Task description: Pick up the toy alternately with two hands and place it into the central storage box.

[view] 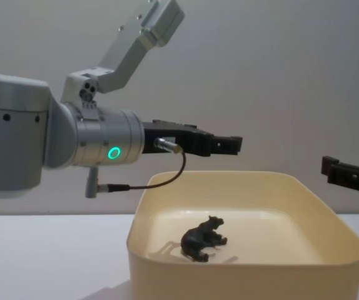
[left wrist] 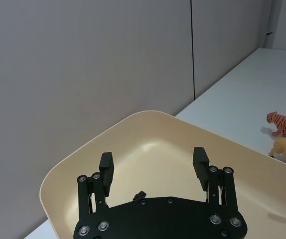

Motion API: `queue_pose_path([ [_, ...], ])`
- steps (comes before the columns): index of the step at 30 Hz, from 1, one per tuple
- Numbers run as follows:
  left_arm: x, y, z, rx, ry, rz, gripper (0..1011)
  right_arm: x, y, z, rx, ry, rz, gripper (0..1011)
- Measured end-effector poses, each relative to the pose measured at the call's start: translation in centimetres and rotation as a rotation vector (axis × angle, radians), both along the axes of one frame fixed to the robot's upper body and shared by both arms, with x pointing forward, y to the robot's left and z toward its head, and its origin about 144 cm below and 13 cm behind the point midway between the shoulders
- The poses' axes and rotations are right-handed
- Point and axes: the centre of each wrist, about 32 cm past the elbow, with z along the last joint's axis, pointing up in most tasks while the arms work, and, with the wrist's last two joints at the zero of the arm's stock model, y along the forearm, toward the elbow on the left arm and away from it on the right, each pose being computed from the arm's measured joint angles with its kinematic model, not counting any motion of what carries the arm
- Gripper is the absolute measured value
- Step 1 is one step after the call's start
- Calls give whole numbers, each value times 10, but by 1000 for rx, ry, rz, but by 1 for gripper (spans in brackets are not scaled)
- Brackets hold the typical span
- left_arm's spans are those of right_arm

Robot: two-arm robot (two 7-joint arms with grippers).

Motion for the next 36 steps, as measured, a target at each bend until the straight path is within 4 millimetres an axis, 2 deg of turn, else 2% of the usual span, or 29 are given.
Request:
queue_pose_path([
  [3, 1, -1, 0, -1, -1, -3, 1001, 0, 0, 0, 0, 0, 0, 1001],
  [27, 3, -5, -2, -4, -3, -12, 1001, 1, -1, 0, -3, -1, 3, 1001],
  [36, 3, -5, -2, -4, -3, -14, 1001, -1, -16, 1, -27, -1, -8, 1001],
])
